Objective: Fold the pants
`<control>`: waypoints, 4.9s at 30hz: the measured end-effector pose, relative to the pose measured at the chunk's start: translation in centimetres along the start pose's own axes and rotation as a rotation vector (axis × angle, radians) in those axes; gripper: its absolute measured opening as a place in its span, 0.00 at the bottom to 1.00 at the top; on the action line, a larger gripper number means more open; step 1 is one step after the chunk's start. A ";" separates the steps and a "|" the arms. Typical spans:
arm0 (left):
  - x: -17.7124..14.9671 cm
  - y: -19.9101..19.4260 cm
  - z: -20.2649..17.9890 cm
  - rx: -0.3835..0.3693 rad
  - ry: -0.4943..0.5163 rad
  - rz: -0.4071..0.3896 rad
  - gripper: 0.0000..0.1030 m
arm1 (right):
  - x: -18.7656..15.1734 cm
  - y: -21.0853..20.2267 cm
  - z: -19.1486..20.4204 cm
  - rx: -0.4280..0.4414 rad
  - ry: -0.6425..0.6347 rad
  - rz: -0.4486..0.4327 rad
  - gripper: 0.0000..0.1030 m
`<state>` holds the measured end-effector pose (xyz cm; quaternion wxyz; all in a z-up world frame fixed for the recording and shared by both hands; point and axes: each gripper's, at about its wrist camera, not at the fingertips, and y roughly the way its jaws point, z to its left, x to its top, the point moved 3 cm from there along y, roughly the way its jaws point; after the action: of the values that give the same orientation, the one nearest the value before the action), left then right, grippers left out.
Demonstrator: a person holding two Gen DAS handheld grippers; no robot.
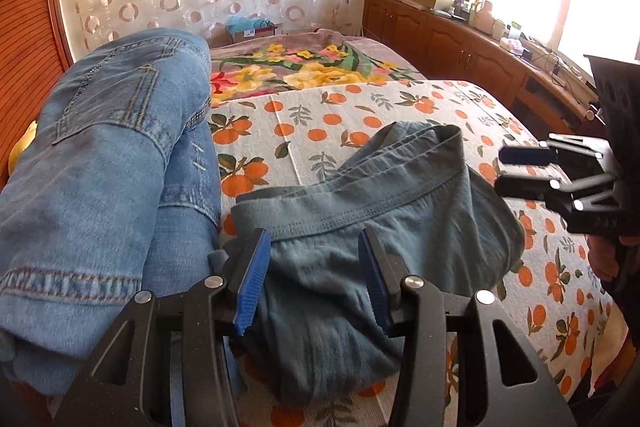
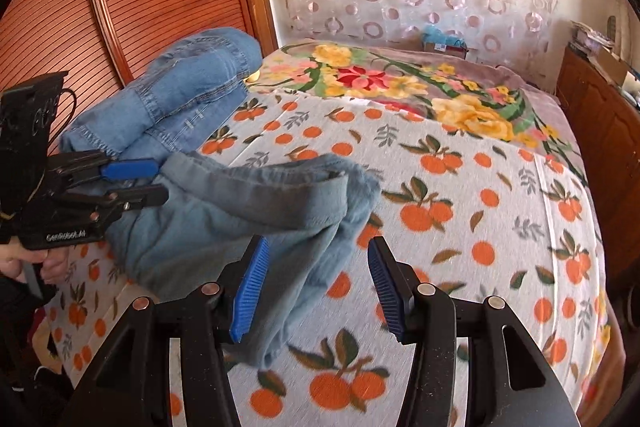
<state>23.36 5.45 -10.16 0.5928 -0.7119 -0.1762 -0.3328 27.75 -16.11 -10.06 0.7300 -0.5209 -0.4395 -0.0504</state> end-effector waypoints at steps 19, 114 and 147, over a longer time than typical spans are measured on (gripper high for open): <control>-4.3 -3.1 -0.6 -0.016 -0.032 0.018 0.46 | -4.4 0.4 2.8 0.053 -0.006 0.067 0.39; -9.8 -5.7 -4.1 -0.035 -0.041 0.010 0.75 | -9.3 -6.6 1.4 -0.092 0.075 -0.038 0.62; -9.8 -3.5 -4.9 -0.123 -0.084 0.028 0.30 | -9.4 -6.0 1.2 -0.086 0.077 -0.025 0.67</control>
<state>12.81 2.96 -13.97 0.5446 -0.7627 -0.1699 -0.3045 18.16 -21.50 -12.23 0.7226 -0.5441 -0.4149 -0.0984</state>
